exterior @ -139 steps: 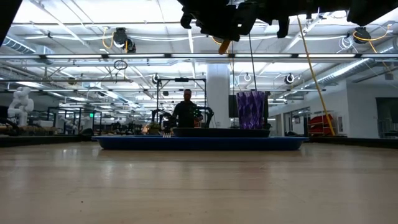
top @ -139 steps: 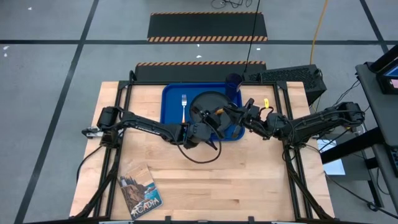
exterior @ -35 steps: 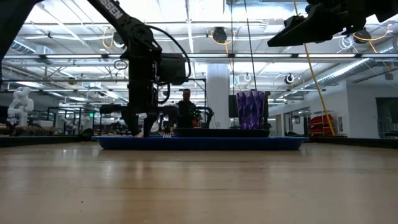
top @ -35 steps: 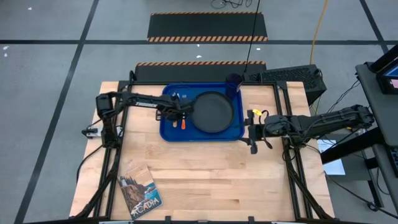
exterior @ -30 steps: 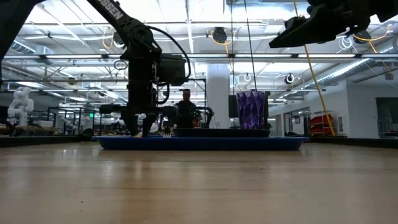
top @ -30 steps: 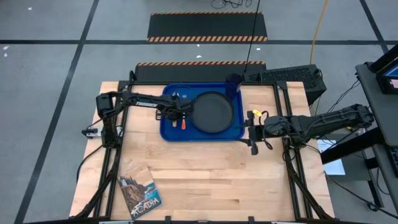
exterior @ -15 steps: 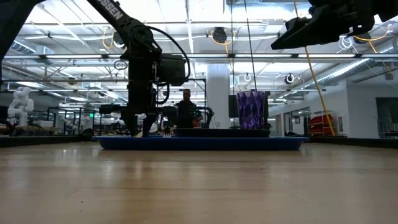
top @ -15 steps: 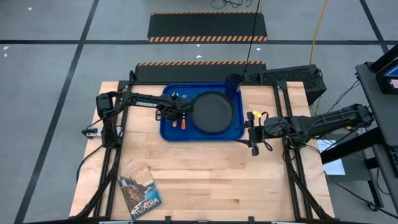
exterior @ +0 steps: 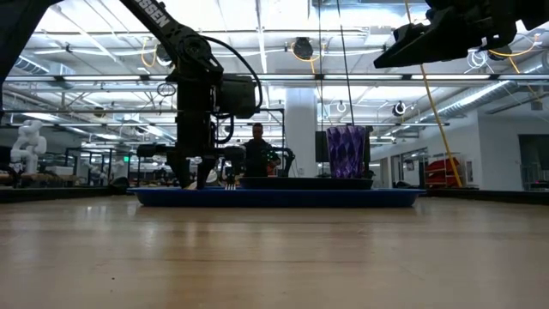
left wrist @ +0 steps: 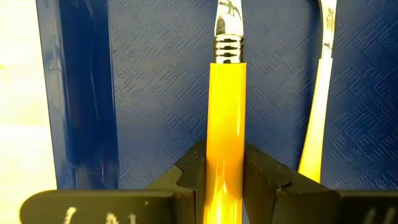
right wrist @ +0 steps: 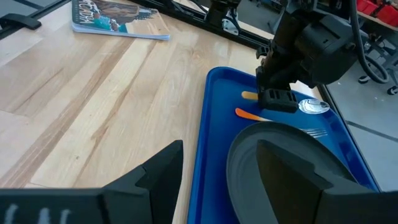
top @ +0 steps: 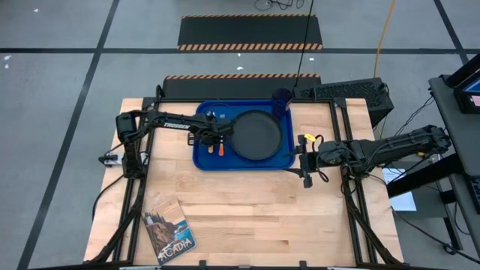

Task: Pick and place plate/cup/fork/spoon on tray
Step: Put the yellow spoon on the blue serving tray to the left of the orange fork, then return to Home Position

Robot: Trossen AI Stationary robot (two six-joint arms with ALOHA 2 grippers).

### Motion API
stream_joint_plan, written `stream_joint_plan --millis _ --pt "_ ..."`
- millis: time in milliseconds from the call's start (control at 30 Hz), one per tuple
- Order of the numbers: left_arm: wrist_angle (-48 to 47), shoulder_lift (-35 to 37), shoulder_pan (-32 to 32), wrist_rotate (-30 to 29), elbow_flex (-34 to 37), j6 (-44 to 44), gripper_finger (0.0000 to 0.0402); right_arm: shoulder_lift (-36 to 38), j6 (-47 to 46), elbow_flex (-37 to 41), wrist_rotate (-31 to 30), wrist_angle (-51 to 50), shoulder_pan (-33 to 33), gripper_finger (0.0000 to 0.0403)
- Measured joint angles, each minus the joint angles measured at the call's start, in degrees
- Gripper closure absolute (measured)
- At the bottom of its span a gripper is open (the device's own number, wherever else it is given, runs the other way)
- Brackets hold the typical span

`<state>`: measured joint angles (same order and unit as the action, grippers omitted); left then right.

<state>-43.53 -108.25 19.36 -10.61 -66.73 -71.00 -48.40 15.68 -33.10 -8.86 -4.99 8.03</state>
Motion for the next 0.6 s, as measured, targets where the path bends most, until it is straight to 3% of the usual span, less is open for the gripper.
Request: stream_joint_plan --millis 167,433,600 --pt "0.2 0.0 0.0 0.0 0.0 0.0 0.032 0.0 0.0 0.0 0.0 0.0 0.0 0.0204" --pt "0.2 0.0 0.0 -0.1 0.0 -0.2 0.026 0.0 0.0 0.0 0.0 0.0 0.0 0.0204" --pt "0.1 0.3 0.0 -0.1 0.1 0.2 0.0248 0.0 0.0 0.0 0.0 0.0 0.0 0.0204"
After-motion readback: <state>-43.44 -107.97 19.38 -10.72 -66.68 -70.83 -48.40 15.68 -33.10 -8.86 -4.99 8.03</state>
